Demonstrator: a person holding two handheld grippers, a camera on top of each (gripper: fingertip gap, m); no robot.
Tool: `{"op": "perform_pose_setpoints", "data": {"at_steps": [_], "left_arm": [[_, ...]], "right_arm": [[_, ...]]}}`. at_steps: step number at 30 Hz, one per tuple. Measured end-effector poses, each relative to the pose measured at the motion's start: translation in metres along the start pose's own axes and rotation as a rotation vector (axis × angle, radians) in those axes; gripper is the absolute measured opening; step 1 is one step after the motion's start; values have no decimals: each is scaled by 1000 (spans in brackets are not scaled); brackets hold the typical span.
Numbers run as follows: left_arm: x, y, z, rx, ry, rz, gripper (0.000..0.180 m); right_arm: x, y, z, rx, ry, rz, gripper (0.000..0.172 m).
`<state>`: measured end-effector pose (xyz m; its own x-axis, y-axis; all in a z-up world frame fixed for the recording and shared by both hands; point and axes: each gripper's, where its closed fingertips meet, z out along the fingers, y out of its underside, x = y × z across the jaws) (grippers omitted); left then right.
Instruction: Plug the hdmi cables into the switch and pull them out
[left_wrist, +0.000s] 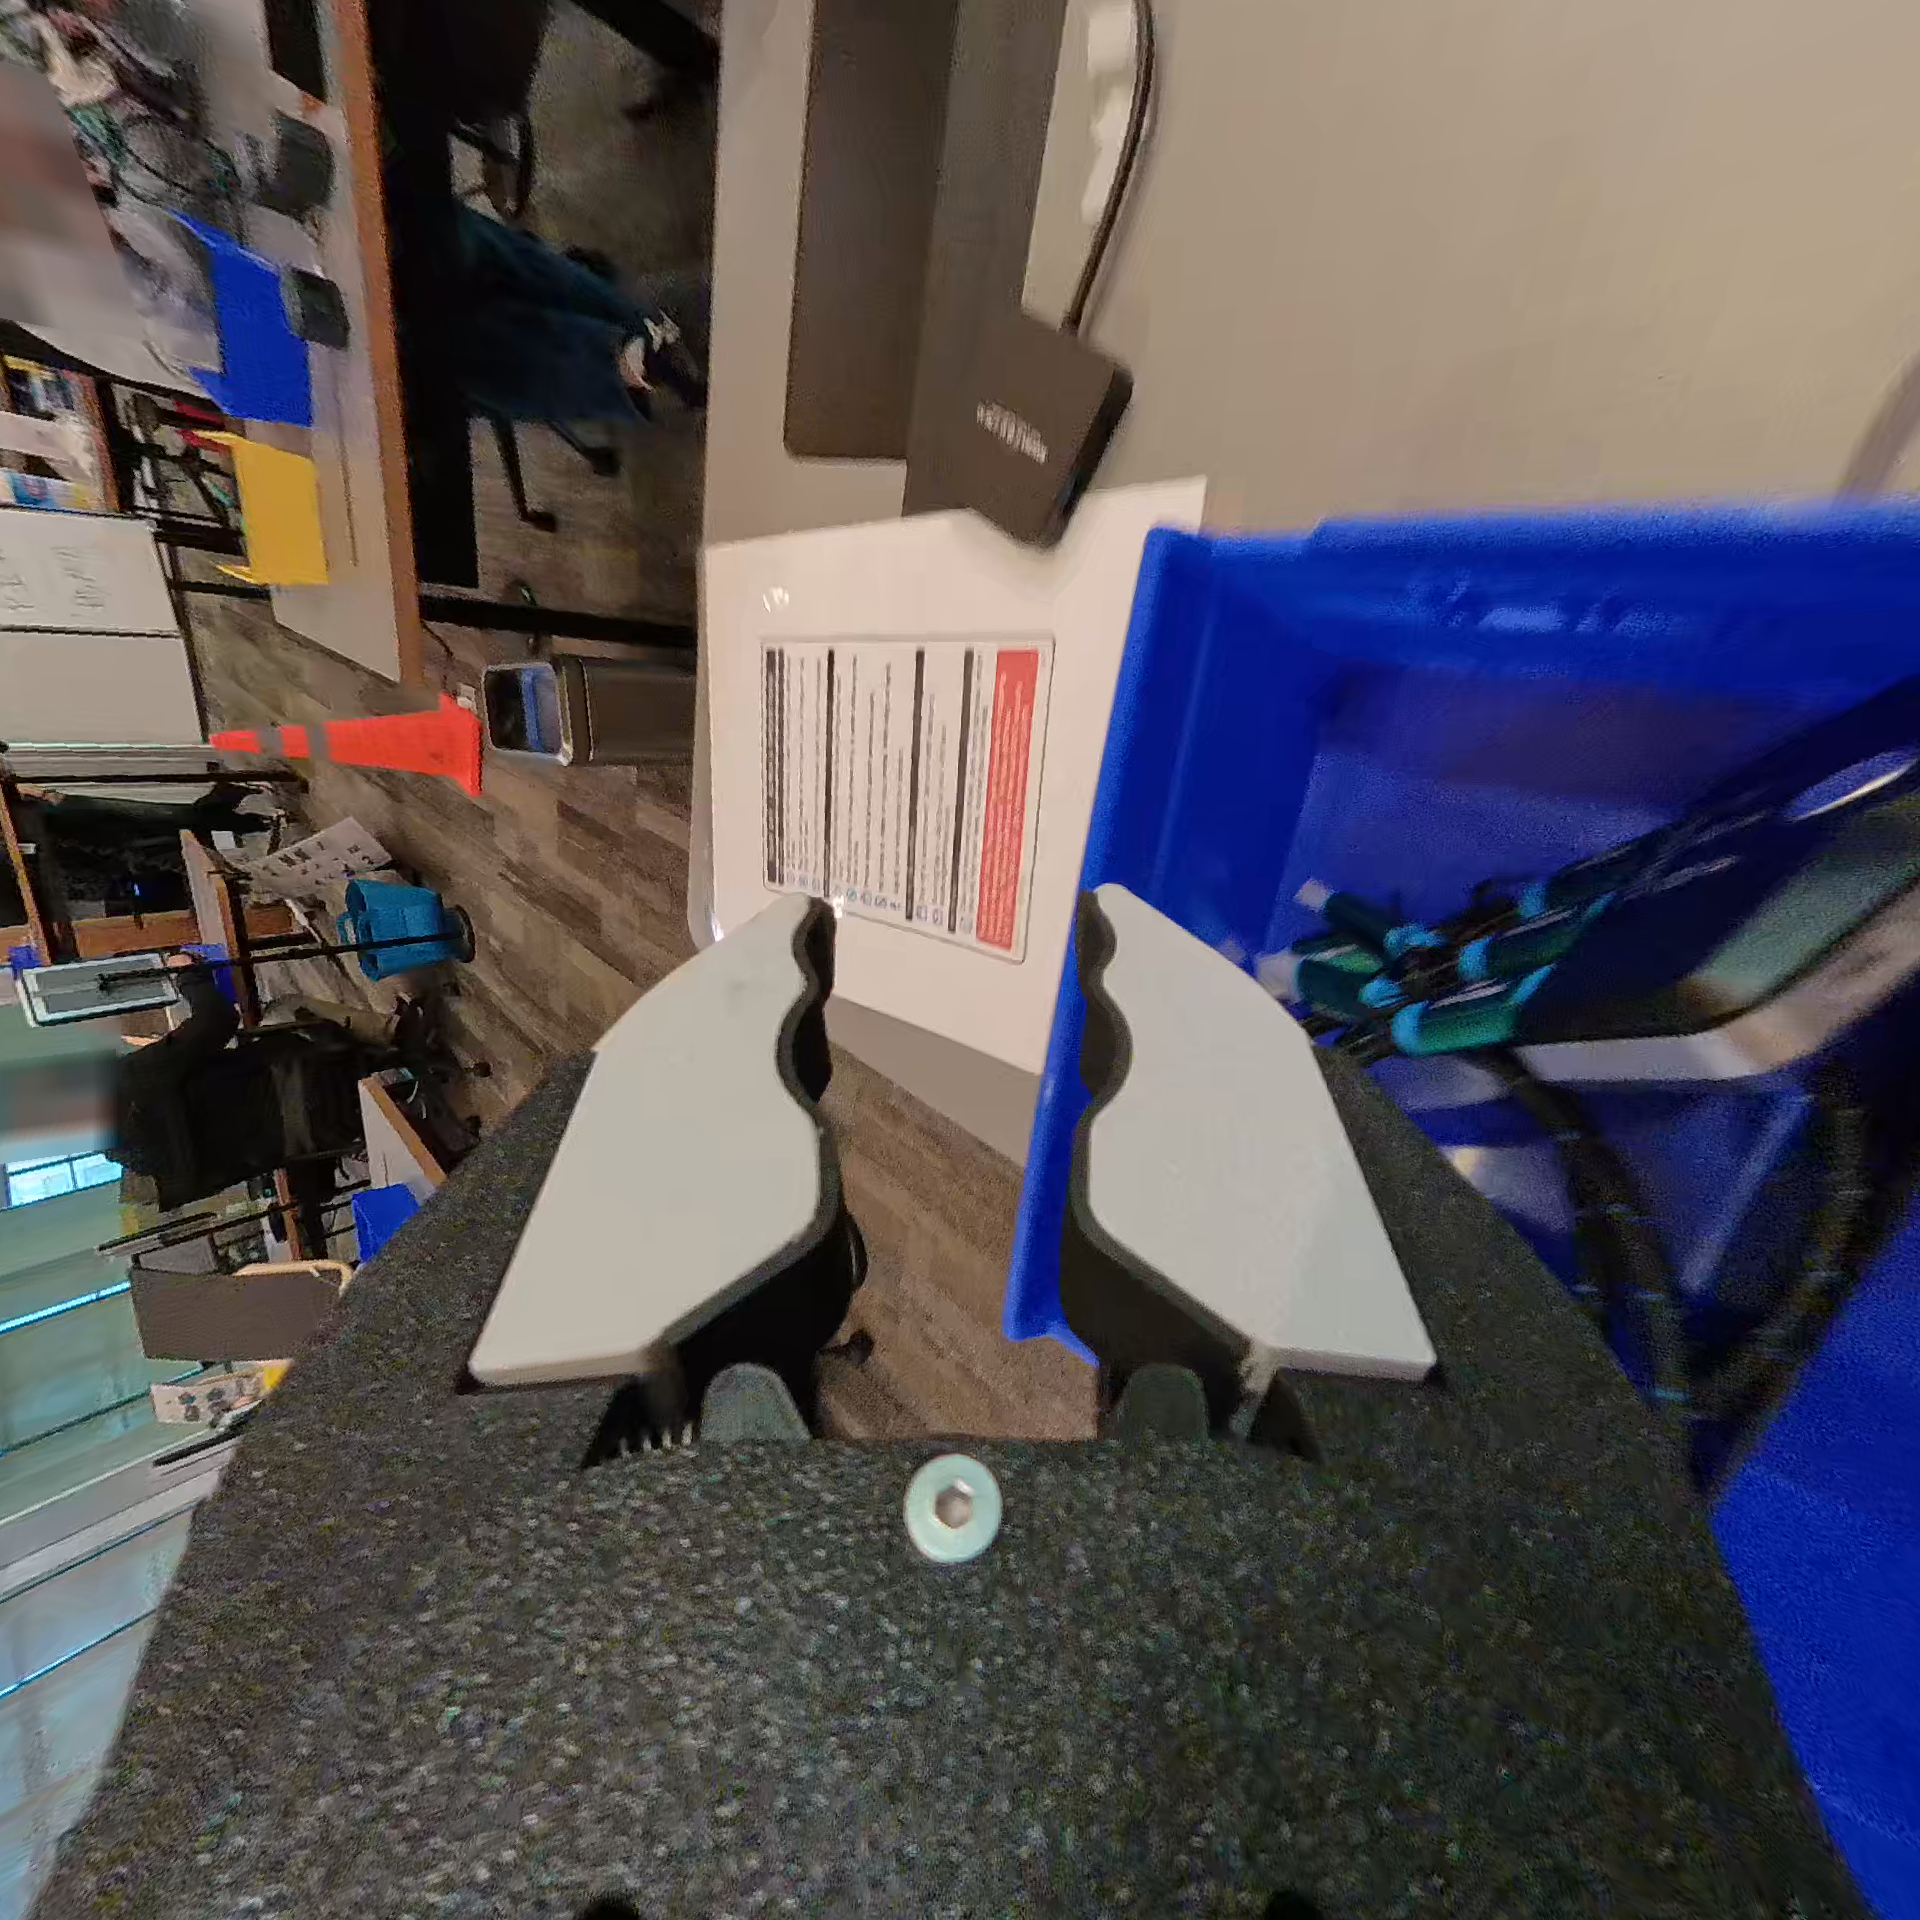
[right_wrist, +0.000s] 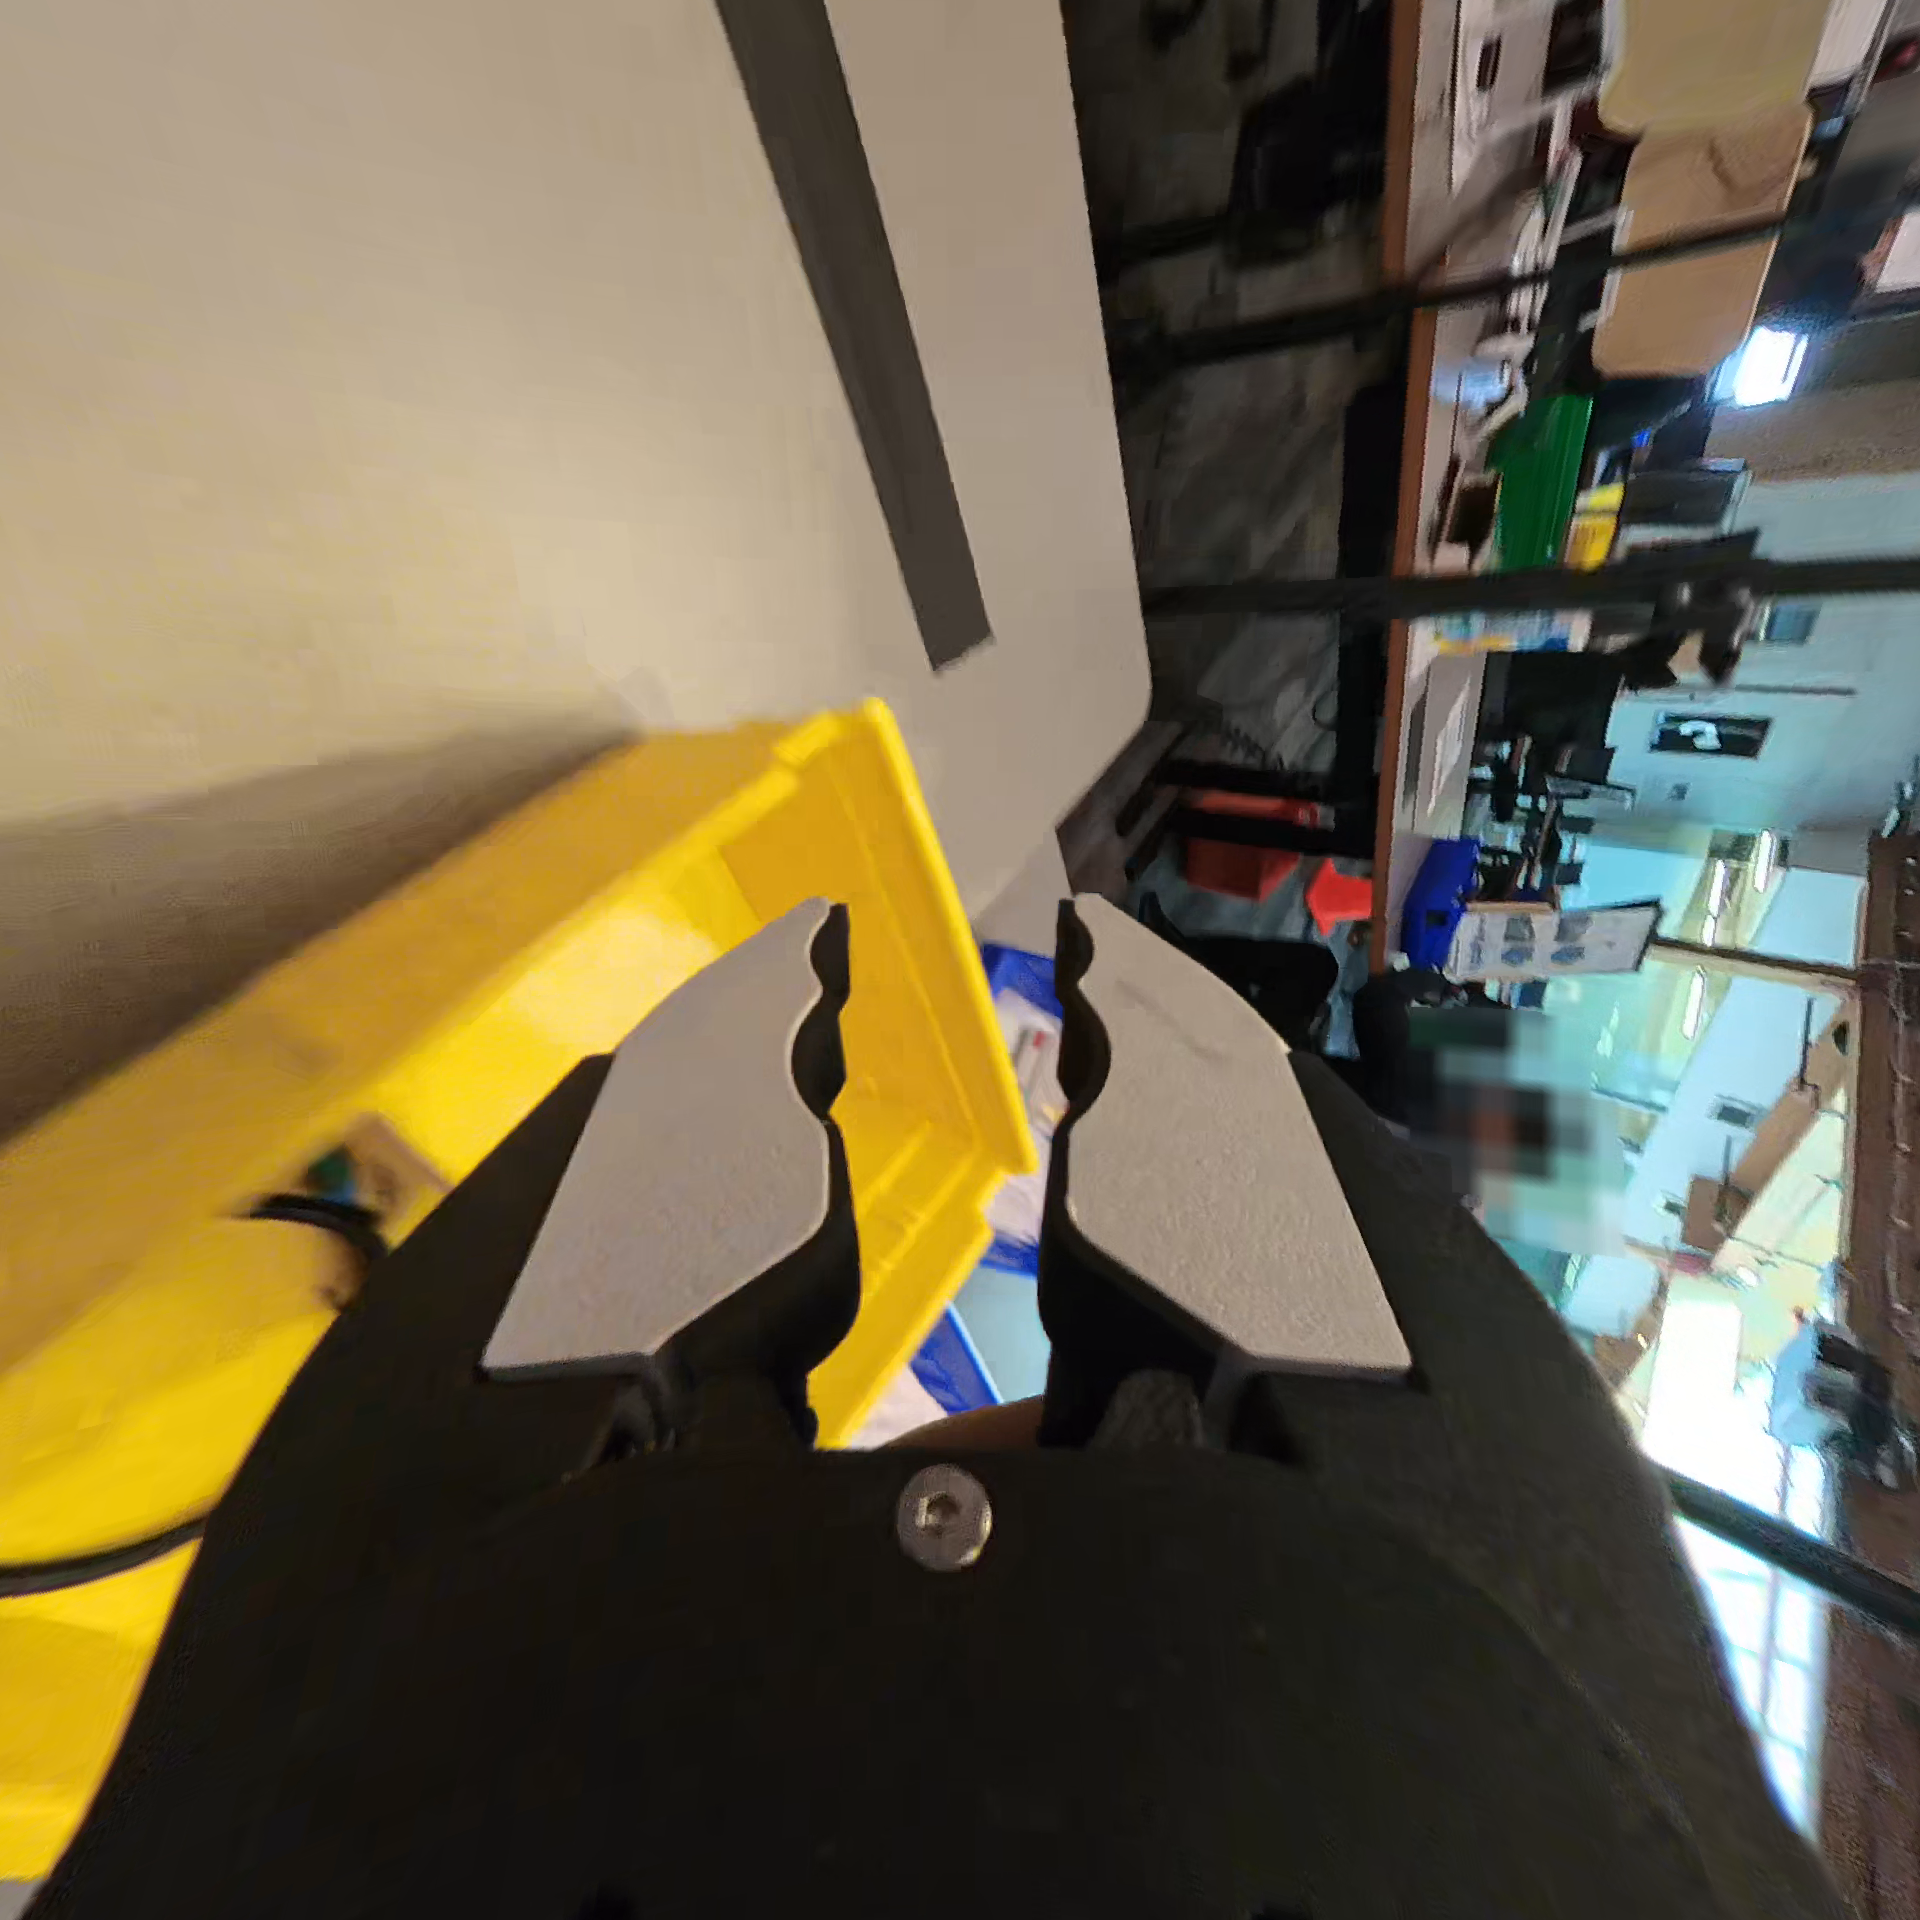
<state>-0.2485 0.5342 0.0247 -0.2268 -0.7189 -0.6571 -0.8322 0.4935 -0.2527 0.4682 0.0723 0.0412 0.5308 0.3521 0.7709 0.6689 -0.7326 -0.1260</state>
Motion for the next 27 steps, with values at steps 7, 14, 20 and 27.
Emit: {"op": "perform_pose_setpoints", "data": {"at_steps": [7,14,20,27], "left_arm": [[46,-46,-45,105,75,-157,54],[90,-23,-59,-30,90,-49,66],[96,1,-43,-230,159,156,66],[114,13,-5,-380,332,366,52]], "right_arm": [[-154,-137,-51,307,-128,-32,40],[-233,-185,-41,495,-214,86,40],[-253,-182,-28,546,-251,124,29],[-251,-185,-31,611,-285,204,24]]}}
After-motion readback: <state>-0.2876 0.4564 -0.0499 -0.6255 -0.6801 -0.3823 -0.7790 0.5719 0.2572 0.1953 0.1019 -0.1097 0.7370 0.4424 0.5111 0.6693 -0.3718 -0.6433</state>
